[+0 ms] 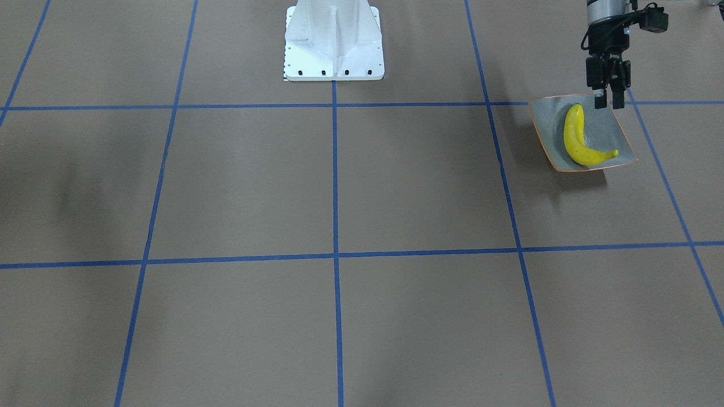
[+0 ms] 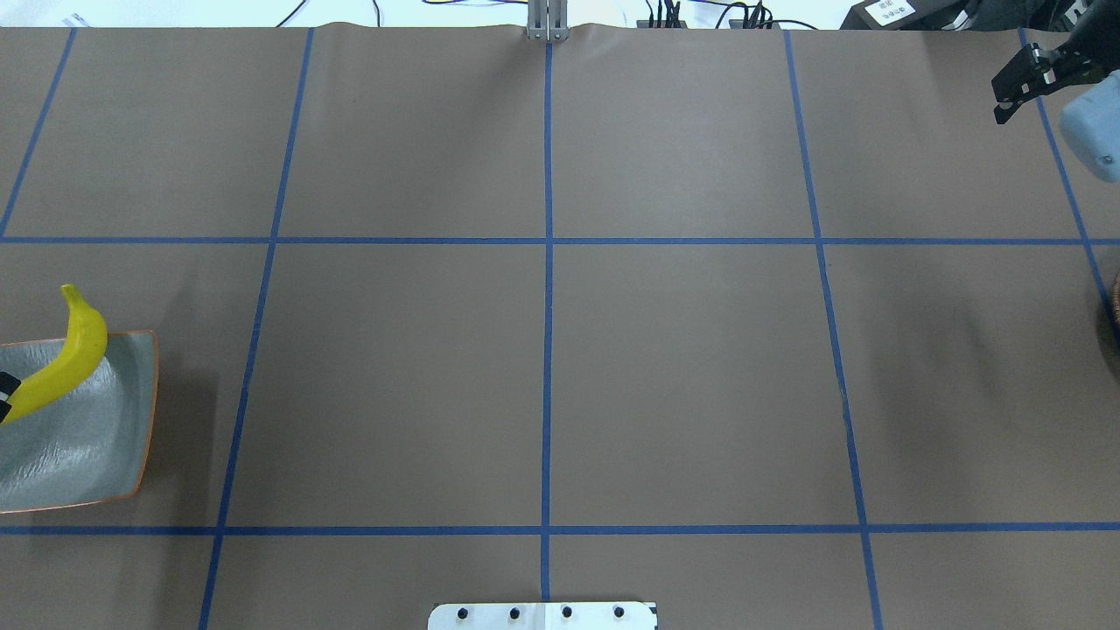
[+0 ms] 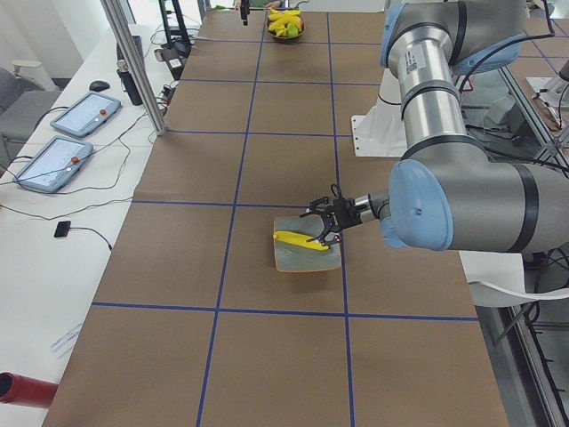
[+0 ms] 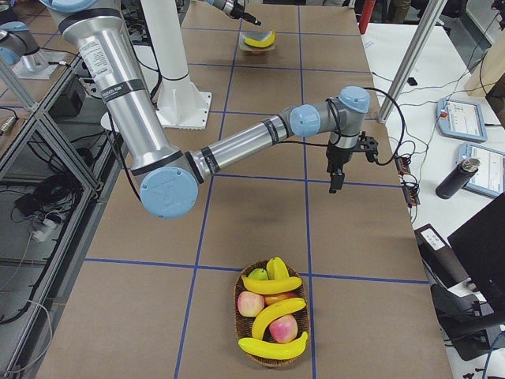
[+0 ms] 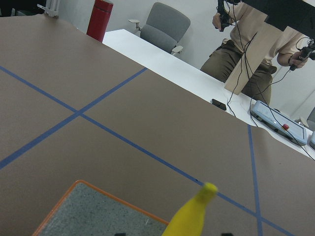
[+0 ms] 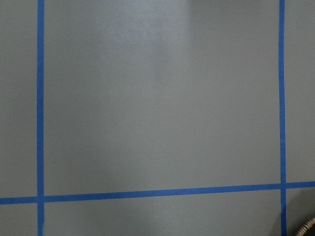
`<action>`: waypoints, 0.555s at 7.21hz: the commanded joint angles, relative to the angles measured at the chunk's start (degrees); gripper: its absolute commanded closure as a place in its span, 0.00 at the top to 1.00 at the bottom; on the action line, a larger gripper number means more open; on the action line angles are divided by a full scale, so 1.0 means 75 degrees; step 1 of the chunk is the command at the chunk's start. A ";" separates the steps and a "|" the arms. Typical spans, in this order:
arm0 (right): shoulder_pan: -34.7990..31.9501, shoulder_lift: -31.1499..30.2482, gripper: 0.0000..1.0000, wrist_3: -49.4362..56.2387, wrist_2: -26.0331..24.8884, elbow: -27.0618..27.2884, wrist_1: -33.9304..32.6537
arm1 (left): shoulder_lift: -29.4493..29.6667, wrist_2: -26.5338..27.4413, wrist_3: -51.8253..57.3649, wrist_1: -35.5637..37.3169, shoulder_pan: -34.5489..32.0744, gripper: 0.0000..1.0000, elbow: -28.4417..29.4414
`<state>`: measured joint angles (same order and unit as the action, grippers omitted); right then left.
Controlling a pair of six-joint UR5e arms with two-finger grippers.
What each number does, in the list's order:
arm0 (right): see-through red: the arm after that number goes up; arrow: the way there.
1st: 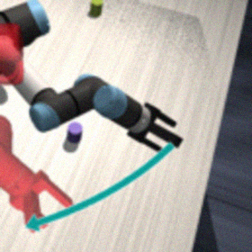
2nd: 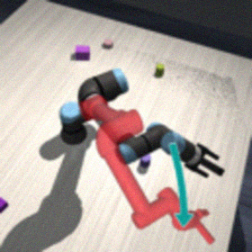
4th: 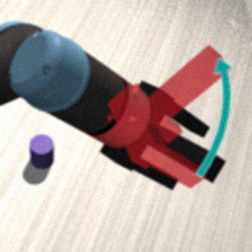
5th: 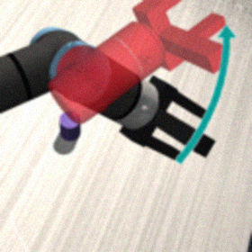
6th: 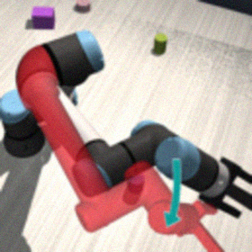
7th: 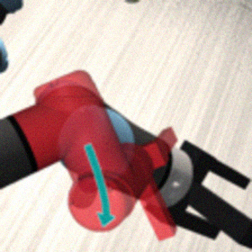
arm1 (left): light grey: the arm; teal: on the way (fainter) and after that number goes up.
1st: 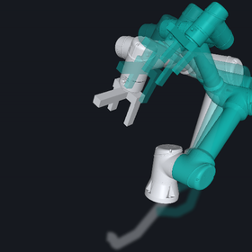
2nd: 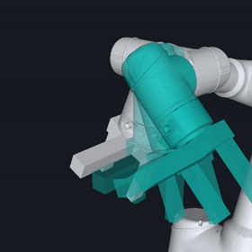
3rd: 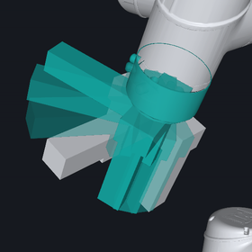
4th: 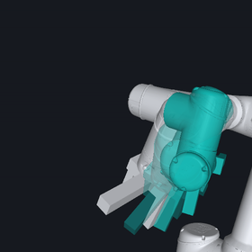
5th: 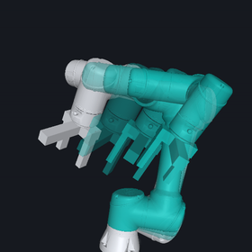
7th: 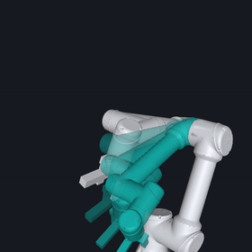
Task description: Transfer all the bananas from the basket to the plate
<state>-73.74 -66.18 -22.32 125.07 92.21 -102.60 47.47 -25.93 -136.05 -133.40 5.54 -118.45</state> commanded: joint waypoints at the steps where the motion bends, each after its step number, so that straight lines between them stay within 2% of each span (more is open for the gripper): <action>1: 0.0012 0.0000 0.99 0.0000 0.0000 -0.0060 0.0040 | -0.0001 0.0000 0.0000 -0.0002 0.0011 1.00 -0.0003; 4: 0.0000 0.0000 0.99 0.0012 0.0000 -0.0060 0.0051 | -0.0001 -0.0058 0.0116 -0.0421 0.0022 0.99 -0.0038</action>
<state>-73.73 -66.18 -22.27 125.07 91.78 -102.26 47.46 -26.14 -135.83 -134.66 5.68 -118.58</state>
